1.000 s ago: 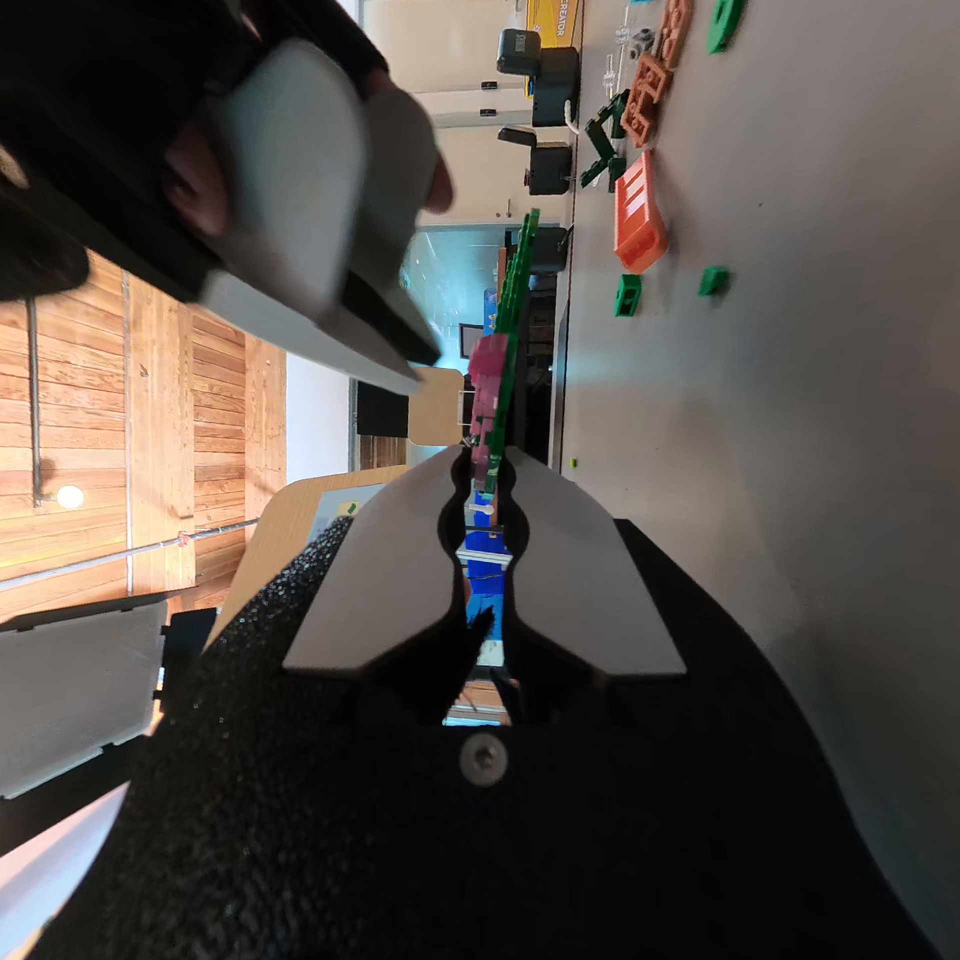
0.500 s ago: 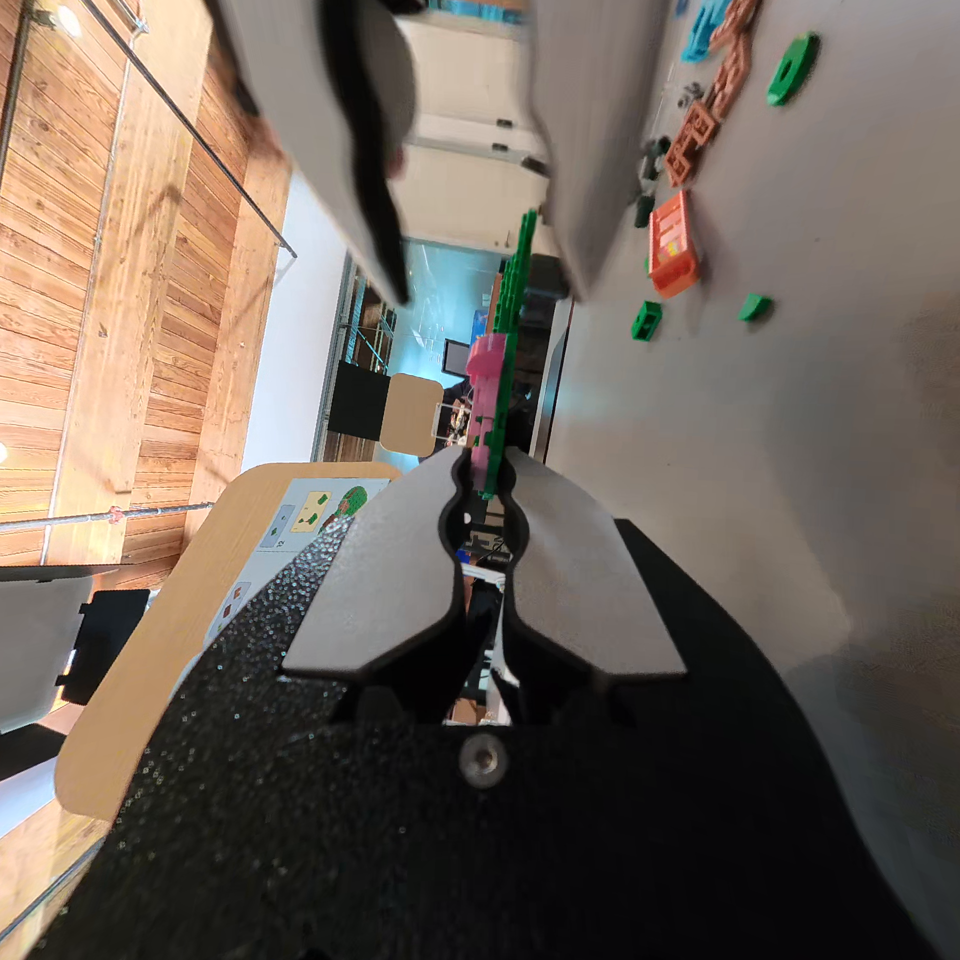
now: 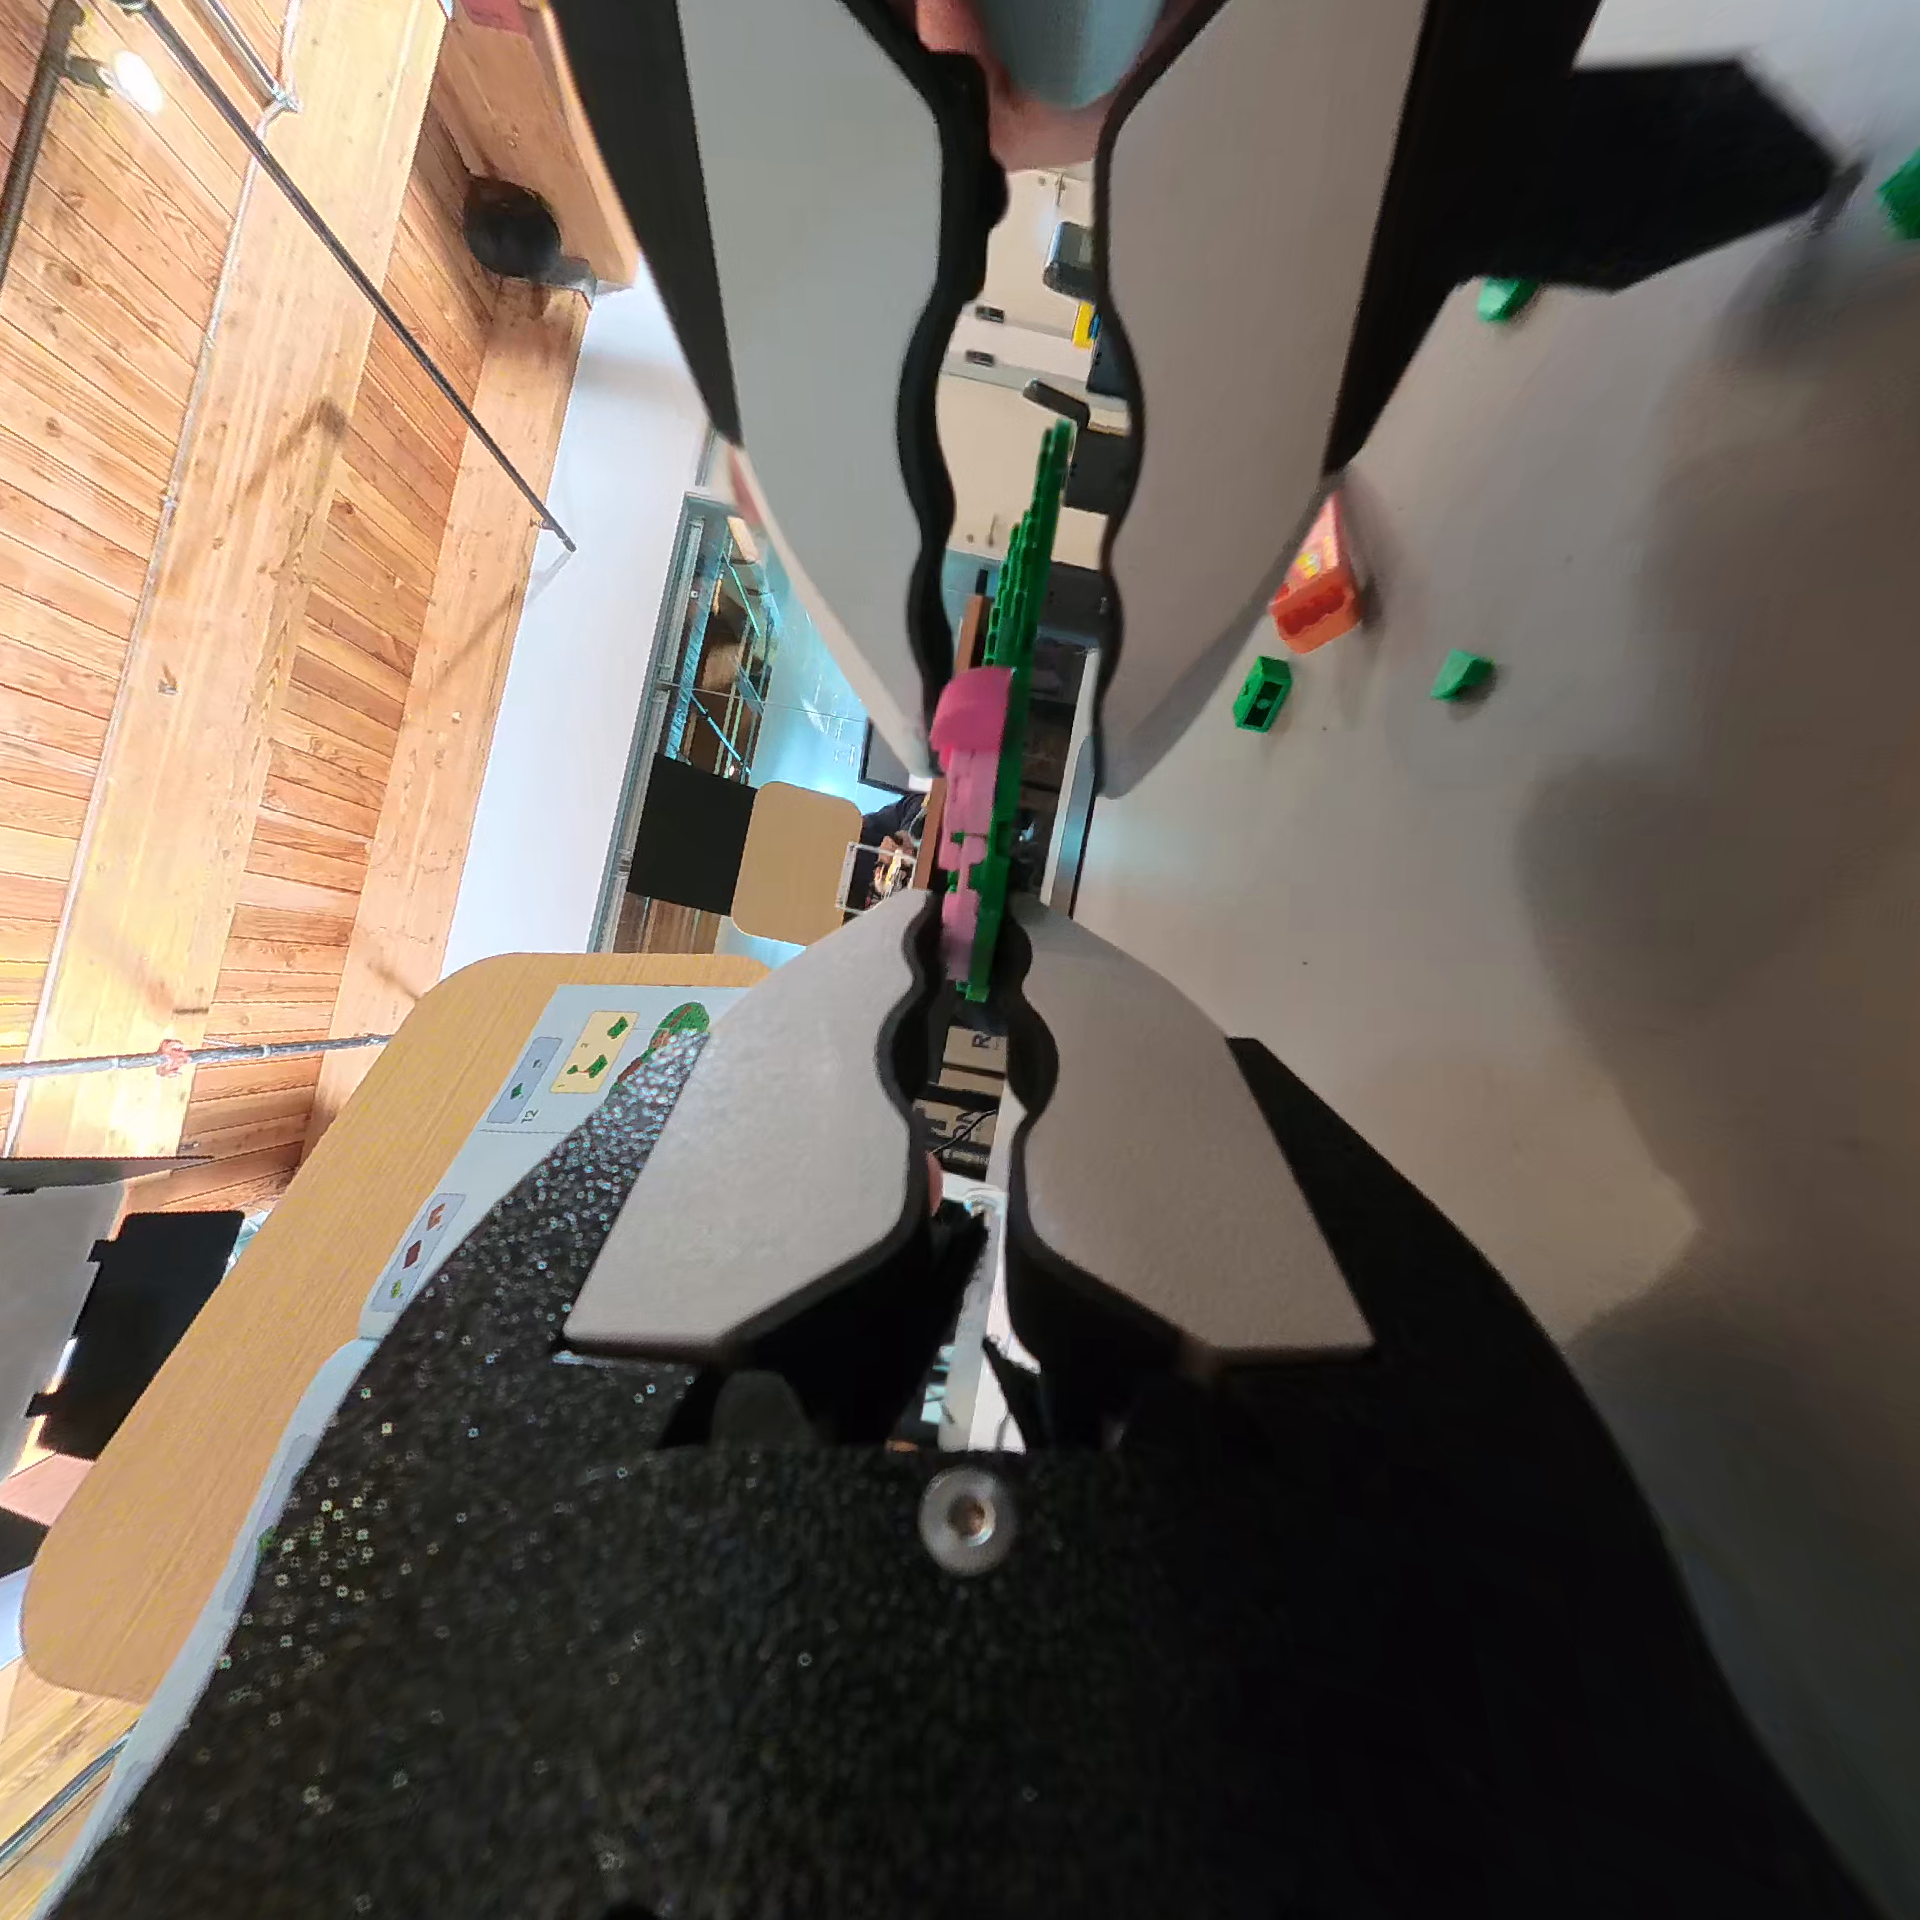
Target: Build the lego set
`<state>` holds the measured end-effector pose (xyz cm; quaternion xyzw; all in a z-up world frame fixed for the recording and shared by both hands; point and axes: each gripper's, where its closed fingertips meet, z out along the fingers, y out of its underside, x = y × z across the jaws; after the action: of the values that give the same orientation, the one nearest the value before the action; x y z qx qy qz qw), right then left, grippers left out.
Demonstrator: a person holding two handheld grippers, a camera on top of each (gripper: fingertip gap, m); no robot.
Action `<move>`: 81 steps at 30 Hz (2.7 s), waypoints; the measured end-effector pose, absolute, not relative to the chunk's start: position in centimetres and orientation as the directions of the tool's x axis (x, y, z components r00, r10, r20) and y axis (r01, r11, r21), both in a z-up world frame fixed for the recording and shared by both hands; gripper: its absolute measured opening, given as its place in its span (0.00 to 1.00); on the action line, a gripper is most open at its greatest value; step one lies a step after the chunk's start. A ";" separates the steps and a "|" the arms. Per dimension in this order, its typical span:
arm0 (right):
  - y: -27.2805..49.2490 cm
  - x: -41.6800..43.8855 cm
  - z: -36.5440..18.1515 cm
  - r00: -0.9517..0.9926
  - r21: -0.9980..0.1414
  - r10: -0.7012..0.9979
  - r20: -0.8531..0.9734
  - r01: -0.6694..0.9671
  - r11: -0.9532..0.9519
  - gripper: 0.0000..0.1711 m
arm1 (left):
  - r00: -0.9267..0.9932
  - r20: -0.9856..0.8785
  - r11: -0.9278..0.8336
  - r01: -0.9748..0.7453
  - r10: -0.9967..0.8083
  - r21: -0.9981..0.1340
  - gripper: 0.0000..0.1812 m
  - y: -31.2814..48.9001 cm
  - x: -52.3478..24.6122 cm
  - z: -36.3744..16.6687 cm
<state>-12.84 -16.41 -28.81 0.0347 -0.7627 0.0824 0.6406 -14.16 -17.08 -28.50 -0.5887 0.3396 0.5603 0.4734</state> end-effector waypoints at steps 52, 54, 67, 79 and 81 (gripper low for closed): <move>-16.1 -12.2 -30.0 -0.302 -0.128 0.085 0.949 -0.125 0.984 0.07 | 0.116 -0.992 -0.258 -0.958 0.051 -0.125 0.11 -16.2 -11.9 -29.7; -16.2 -12.1 -30.1 -0.312 -0.165 0.113 0.943 -0.145 0.976 0.07 | 0.070 -0.995 -0.297 -0.951 0.066 -0.086 0.14 -16.2 -12.5 -29.6; -16.8 -11.3 -29.0 -0.295 -0.252 0.185 0.937 -0.205 0.946 0.09 | 0.117 -0.992 -0.247 -0.961 0.046 -0.125 0.04 -16.8 -11.5 -28.9; -16.7 -11.3 -29.3 -0.258 -0.119 0.065 0.964 -0.198 0.973 0.08 | 0.159 -0.987 -0.264 -0.952 0.014 -0.157 0.04 -16.7 -11.6 -29.4; -16.6 -11.4 -29.4 -0.262 -0.097 0.046 0.964 -0.187 0.978 0.07 | 0.180 -0.984 -0.271 -0.947 0.002 -0.174 0.04 -16.7 -11.7 -29.6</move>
<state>-11.43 -16.58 -29.45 0.0447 -0.7885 0.0959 0.6059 -11.67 -16.72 -29.60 -0.6118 0.3861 0.5109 0.4643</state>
